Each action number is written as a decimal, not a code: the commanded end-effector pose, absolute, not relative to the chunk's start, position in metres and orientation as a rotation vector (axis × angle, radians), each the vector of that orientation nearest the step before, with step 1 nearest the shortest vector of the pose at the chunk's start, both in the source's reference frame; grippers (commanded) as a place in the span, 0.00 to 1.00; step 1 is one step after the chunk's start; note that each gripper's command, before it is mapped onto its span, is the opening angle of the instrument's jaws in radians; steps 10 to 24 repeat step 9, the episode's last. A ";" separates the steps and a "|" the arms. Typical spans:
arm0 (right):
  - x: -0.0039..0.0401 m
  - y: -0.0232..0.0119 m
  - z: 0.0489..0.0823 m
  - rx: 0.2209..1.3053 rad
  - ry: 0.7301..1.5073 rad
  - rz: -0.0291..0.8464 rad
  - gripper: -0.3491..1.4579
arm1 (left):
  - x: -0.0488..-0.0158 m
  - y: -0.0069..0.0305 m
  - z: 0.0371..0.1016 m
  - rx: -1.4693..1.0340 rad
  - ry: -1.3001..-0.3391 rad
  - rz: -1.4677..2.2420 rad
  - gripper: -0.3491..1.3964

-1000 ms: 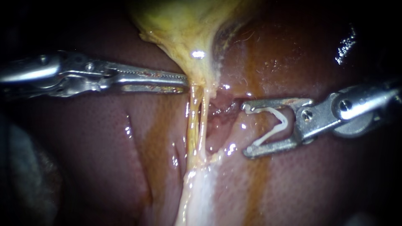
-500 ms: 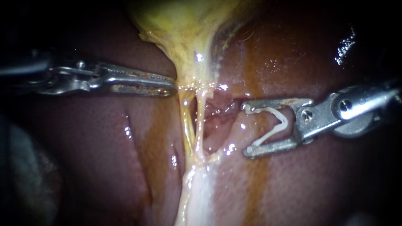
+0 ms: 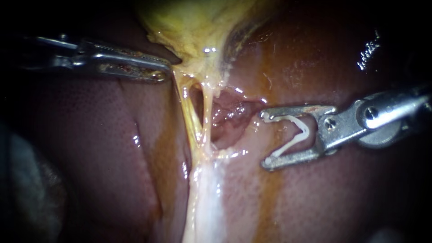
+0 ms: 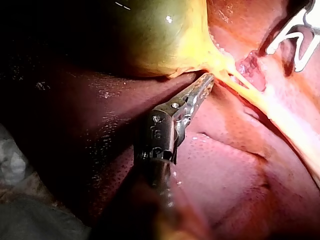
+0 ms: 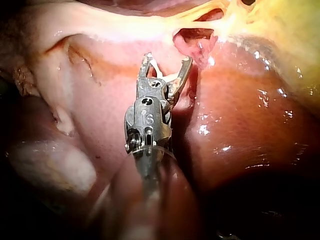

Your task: Grabbing gallbladder

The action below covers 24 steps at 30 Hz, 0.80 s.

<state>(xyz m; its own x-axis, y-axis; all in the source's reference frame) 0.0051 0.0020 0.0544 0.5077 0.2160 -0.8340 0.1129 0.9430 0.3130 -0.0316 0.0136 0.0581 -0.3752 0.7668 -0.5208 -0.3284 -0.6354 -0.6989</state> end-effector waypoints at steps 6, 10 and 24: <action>0.0051 0.0020 0.0544 0.349 1.042 0.064 0.47 | -0.0316 0.0135 0.0581 -1.139 -0.648 2.052 0.00; 0.0051 0.0020 0.0544 0.349 1.042 0.064 0.47 | -0.0316 0.0135 0.0581 -1.139 -0.648 2.052 0.00; 0.0051 0.0020 0.0544 0.349 1.042 0.064 0.47 | -0.0316 0.0135 0.0581 -1.139 -0.648 2.052 0.00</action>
